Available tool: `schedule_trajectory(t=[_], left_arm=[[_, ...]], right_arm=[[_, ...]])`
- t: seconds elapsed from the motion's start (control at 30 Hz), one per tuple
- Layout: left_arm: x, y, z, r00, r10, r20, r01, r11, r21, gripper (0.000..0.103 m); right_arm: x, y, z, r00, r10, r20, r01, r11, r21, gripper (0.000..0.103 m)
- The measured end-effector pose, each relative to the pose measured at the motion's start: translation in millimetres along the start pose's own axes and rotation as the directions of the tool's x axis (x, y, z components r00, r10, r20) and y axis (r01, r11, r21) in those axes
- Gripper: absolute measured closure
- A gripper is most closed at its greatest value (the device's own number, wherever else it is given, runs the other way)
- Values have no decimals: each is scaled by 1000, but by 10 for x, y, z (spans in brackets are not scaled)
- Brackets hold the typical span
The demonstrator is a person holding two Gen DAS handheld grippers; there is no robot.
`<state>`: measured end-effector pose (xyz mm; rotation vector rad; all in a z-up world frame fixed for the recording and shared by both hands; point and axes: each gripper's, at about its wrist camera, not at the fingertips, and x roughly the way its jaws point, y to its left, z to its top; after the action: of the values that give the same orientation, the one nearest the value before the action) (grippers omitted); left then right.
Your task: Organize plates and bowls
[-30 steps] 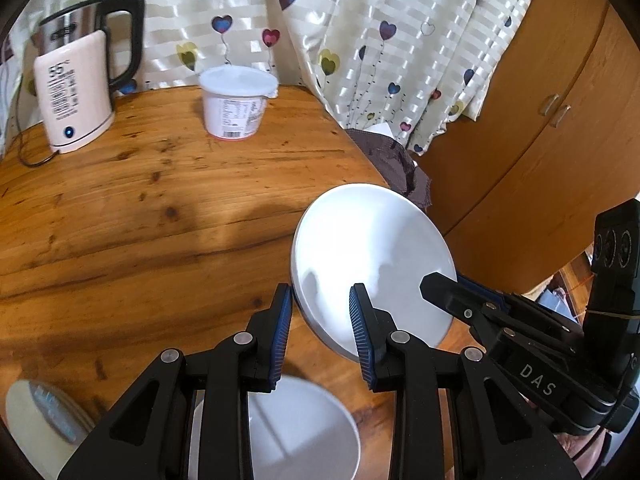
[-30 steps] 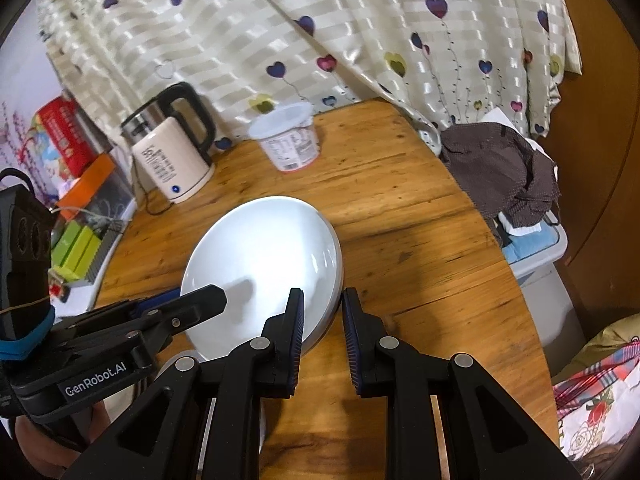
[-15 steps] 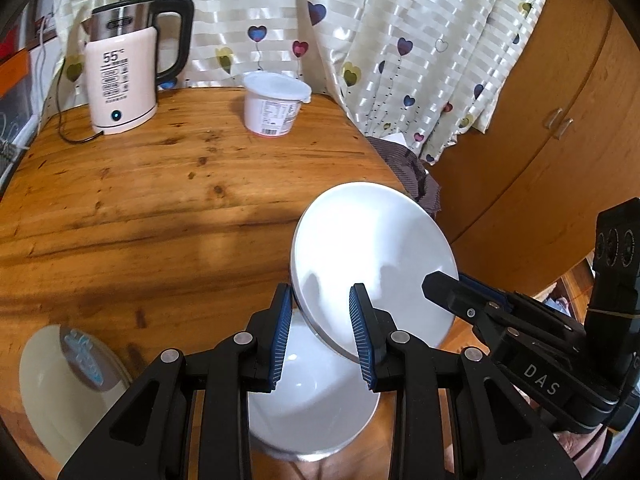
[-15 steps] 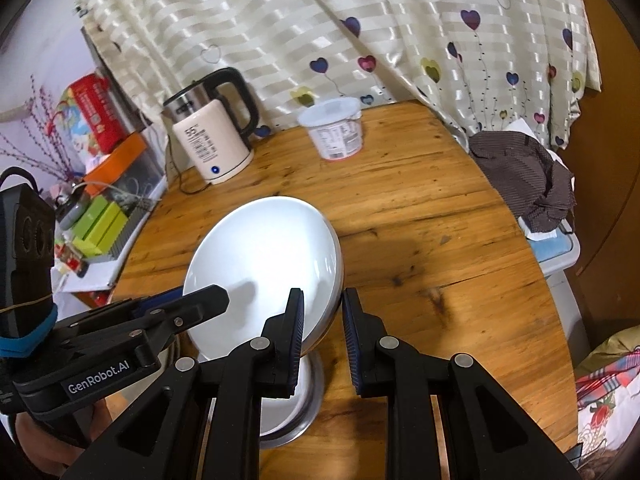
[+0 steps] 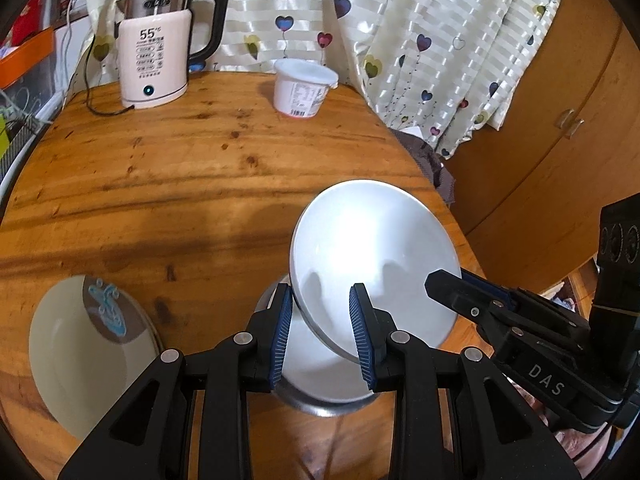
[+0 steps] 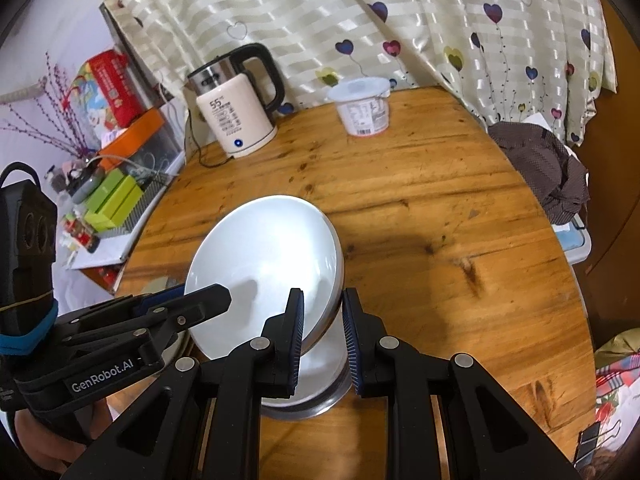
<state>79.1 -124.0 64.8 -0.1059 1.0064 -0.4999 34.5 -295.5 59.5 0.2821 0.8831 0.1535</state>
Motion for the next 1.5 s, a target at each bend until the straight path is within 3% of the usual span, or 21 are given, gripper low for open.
schedule_trajectory(t=[0.8,1.5], left_arm=[[189,77,-263,997,57,-59,-58,998,-17,72],[215,86,-277,997,74,-36,-75,997,-4,72]], right_arm=[[233,1,-225,996,13,-89,-13,1000,-1,84],[288,-29,-265,995,2,-101,-4,1000,-15,82]])
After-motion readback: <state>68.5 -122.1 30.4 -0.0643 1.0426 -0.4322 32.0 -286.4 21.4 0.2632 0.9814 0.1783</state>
